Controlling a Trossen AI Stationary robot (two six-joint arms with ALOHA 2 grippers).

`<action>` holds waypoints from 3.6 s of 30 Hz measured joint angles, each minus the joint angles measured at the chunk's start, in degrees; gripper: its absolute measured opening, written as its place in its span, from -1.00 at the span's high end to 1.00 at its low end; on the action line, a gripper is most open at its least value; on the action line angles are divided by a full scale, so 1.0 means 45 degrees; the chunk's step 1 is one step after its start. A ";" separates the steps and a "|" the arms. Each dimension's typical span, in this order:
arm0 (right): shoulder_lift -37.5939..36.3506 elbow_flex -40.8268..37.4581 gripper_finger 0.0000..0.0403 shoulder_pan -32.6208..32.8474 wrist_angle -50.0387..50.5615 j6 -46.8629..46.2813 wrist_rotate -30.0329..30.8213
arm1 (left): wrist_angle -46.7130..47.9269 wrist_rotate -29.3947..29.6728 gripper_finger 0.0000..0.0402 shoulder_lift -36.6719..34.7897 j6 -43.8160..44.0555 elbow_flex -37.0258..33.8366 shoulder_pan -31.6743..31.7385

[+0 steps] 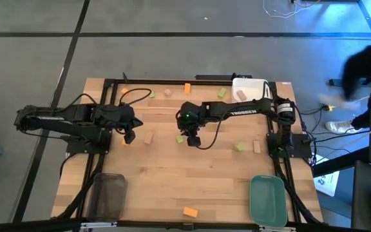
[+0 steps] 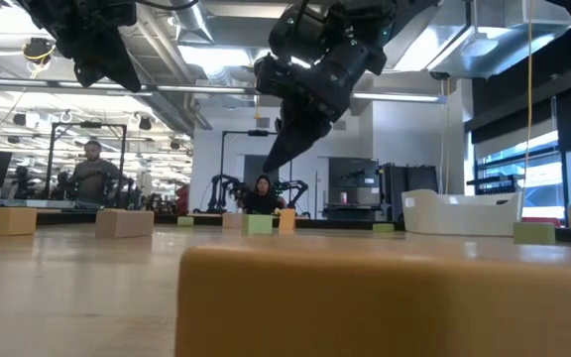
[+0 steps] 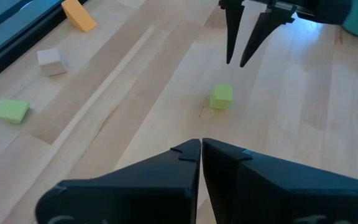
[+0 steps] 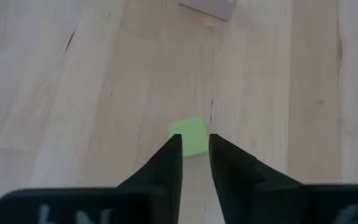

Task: Sort & place blocks by color
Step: Put the bottom left green block into the blue bin

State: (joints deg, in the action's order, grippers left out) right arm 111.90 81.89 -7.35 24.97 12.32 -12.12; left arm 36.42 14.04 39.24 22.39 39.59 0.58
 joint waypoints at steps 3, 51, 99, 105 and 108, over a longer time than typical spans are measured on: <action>0.0000 0.0000 0.43 0.0000 -0.0087 0.0010 0.0000 | 0.0000 0.0000 0.97 0.0000 0.0005 0.0000 -0.0003; 0.2388 -0.0019 0.02 0.0141 -0.1622 0.1648 -0.0659 | 0.0014 0.0005 0.93 0.0005 0.0000 0.0000 -0.0005; -0.1765 0.3403 0.36 0.8192 1.4434 -1.6581 -0.2987 | -0.0278 -0.2529 0.93 0.0005 -0.3431 0.0000 -0.0003; -0.1734 0.1871 0.36 0.9838 1.4359 -1.9371 -0.4921 | -0.0678 -0.2681 0.93 0.0004 -0.3453 0.0000 -0.0003; -0.1729 0.0833 0.36 1.0337 1.3982 -1.9504 -0.5492 | -0.0699 -0.2662 0.93 0.0005 -0.3458 0.0000 0.0000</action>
State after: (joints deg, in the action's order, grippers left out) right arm 104.12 85.63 39.16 87.89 -75.45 -36.83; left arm 33.28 2.06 39.27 6.83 39.59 0.58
